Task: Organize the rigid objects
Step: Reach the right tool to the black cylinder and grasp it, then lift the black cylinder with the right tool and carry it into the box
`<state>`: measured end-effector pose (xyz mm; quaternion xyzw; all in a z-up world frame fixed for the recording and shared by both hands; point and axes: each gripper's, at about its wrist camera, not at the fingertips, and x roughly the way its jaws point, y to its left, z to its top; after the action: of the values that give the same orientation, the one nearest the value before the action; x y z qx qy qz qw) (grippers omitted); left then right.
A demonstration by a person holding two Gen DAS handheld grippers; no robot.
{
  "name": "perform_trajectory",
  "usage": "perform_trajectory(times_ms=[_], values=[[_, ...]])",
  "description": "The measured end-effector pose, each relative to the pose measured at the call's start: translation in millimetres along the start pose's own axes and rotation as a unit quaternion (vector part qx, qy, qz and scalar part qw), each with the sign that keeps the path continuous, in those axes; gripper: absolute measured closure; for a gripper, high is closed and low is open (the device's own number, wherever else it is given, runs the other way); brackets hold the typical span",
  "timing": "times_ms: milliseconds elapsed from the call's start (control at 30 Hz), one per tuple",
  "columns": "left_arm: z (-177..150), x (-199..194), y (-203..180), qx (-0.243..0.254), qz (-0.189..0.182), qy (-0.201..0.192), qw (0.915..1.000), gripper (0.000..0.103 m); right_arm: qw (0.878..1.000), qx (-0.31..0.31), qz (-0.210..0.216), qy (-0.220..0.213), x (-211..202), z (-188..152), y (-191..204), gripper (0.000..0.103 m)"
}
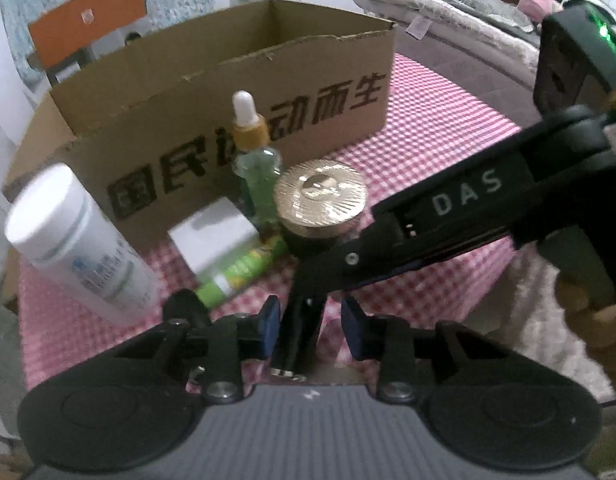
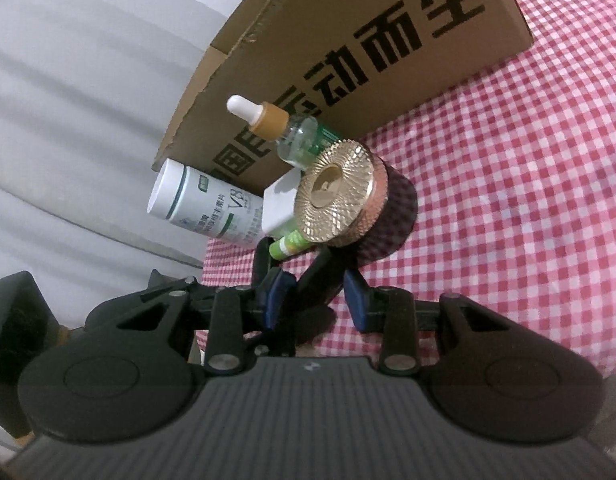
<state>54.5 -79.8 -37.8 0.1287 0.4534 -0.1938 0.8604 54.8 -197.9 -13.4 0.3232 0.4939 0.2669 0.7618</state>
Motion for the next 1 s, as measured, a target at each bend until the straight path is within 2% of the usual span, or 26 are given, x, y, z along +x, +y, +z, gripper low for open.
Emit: perform_trajectory(times_ms=[267,467,600,700,1000], values=[[-6,5,-7,0.004,0.009,0.001,1.0000,0.069,1.000,-0.018,-0.018,0.000,1,-4,4,0.073],[-5,7,4,-0.024,-0.004,0.003,0.9997,0.068,0.998,-0.045,-0.038,0.002,14,-3,19,0.077],[-6,6,10,-0.030,-0.004,0.002,0.9995,0.069,0.998,-0.049,-0.038,0.008,20,-5,23,0.079],[-8,4,13,-0.033,0.006,-0.005,0.9994,0.076,0.998,-0.051,-0.037,0.005,23,-5,25,0.080],[-15,-7,12,-0.039,0.013,-0.016,0.9990,0.077,0.999,-0.043,-0.029,-0.001,22,-8,27,0.081]])
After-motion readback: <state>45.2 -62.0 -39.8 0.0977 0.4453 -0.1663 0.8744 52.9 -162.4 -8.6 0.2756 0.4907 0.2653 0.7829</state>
